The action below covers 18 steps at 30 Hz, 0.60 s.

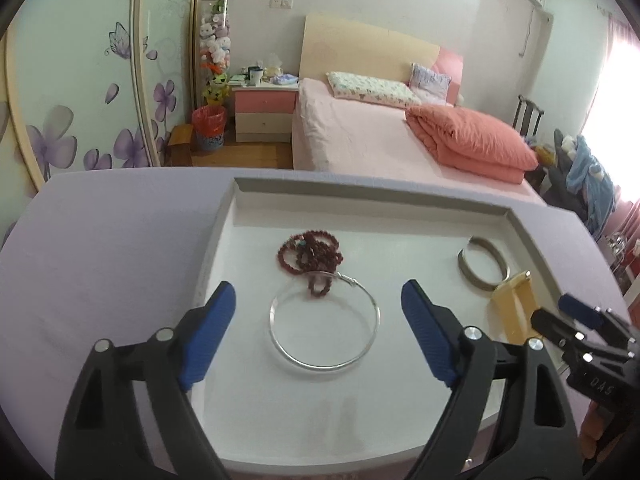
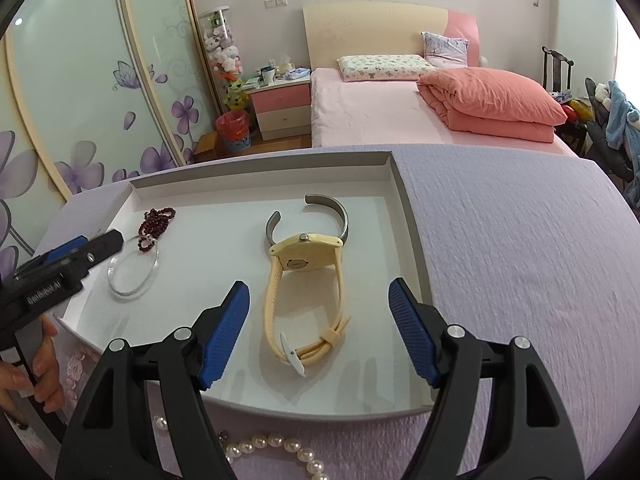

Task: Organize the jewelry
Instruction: 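Release watch into tray from right tool while left tool releases hoop there, then grasp pearl bracelet with right tool while left tool approaches pink bead bracelet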

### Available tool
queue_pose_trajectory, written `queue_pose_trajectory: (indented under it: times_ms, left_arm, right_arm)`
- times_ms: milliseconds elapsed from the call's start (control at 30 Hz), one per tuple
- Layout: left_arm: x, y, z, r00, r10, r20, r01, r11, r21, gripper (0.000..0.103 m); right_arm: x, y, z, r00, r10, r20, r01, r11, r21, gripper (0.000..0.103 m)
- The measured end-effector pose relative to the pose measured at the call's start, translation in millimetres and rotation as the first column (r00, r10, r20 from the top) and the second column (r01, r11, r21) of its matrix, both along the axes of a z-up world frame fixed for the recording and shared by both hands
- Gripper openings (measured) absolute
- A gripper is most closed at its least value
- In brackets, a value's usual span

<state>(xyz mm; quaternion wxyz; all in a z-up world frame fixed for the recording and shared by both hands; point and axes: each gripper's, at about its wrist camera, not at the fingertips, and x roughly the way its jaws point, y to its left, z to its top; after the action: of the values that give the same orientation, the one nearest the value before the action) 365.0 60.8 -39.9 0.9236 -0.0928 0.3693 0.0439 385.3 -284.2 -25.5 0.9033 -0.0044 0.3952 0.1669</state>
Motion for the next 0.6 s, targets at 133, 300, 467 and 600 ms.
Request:
queue_pose_trajectory:
  times_ms: [133,300,467,600]
  left_arm:
    - [-15,9,14,0.999,0.021,0.034,-0.02,1.0,-0.012,0.085]
    - [-49,20,31,0.996,0.048,0.081,-0.048,0.999,0.0,0.085]
    - [-93,29,42,0.991,0.061,0.121,-0.065,0.998,0.027,0.087]
    - [-130,33,44,0.987,0.067,0.145,-0.076,0.995,0.058,0.088]
  right_arm:
    - [-8,-5,5,1.0,-0.006,0.009,0.006,1.0,0.011,0.072]
    - [-24,-13,12,0.999,-0.014,0.029,0.014,1.0,0.02,0.072]
    - [-46,-20,13,0.999,-0.019,0.029,0.018,0.999,0.035,0.072]
    - [-65,-21,5,1.0,-0.005,0.01,0.005,1.0,0.023,0.068]
